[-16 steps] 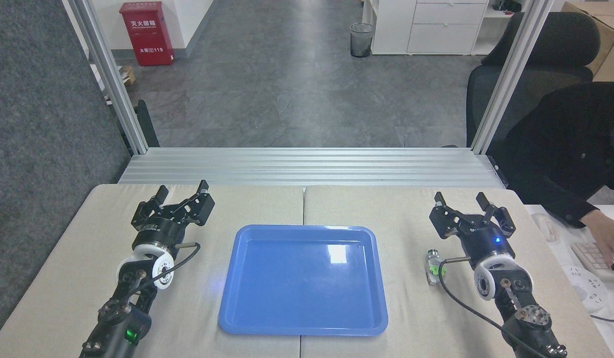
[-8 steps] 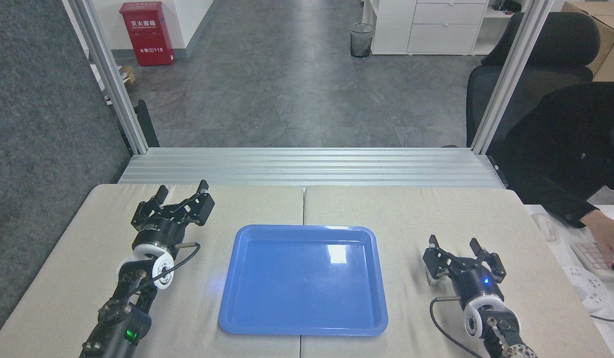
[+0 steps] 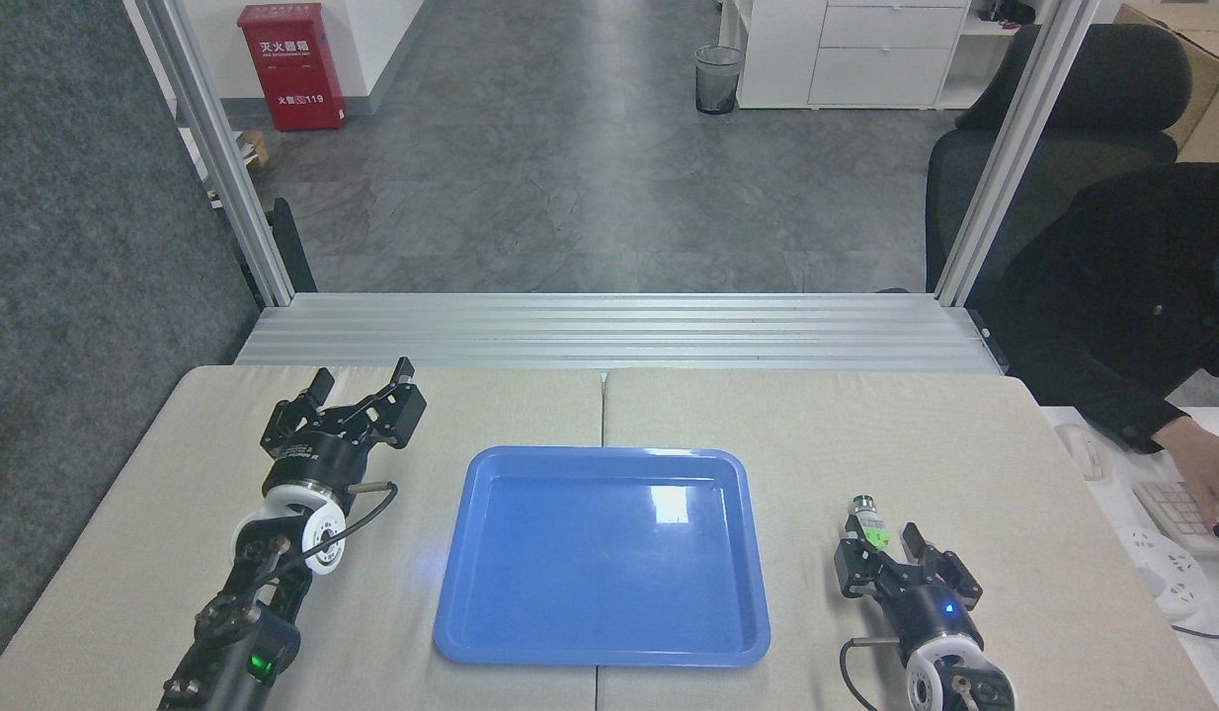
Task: Pick up switch part and place in tray
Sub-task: 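Carry the green switch part with the right gripper over the blue tray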
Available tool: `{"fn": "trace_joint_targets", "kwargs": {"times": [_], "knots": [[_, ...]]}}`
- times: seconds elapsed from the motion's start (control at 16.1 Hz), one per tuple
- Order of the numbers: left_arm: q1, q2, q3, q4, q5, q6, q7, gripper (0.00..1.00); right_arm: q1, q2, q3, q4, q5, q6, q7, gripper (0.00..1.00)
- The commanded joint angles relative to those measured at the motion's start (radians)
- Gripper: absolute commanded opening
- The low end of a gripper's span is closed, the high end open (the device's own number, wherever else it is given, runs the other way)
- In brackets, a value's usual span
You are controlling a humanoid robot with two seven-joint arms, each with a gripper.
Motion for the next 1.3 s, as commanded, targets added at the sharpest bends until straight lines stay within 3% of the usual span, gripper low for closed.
{"fn": "trace_joint_targets", "kwargs": {"times": [0.0, 0.12, 0.31, 0.5, 0.62, 0.68, 0.81, 0.93, 1.24], "knots": [[0.0, 0.0, 0.0, 0.0, 0.0, 0.0, 0.001, 1.0, 0.01, 0.024, 0.004, 0.011, -0.011, -0.001, 0.002, 0.35], [0.0, 0.0, 0.0, 0.0, 0.0, 0.0, 0.001, 1.0, 0.008, 0.023, 0.003, -0.01, -0.011, 0.002, 0.002, 0.19], [0.0, 0.0, 0.0, 0.0, 0.0, 0.0, 0.001, 1.0, -0.03, 0.024, -0.039, -0.076, -0.015, 0.011, -0.001, 0.13], [0.0, 0.0, -0.001, 0.0, 0.0, 0.0, 0.001, 1.0, -0.059, 0.111, -0.068, -0.232, -0.022, 0.007, 0.016, 0.12], [0.0, 0.0, -0.001, 0.0, 0.0, 0.0, 0.001, 1.0, -0.073, 0.177, 0.016, -0.307, -0.015, 0.01, 0.043, 0.12], [0.0, 0.0, -0.001, 0.0, 0.0, 0.0, 0.001, 1.0, -0.073, 0.219, 0.114, -0.311, -0.002, 0.023, 0.047, 0.12], [0.0, 0.0, 0.0, 0.0, 0.0, 0.0, 0.001, 1.0, -0.077, 0.234, 0.273, -0.311, 0.024, 0.089, 0.047, 0.12], [0.0, 0.0, -0.001, 0.0, 0.0, 0.0, 0.001, 1.0, -0.074, 0.288, 0.407, -0.289, 0.063, 0.097, 0.066, 0.12], [0.0, 0.0, 0.0, 0.0, 0.0, 0.0, 0.001, 1.0, -0.07, 0.29, 0.542, -0.092, 0.091, 0.094, 0.109, 0.12]]}}
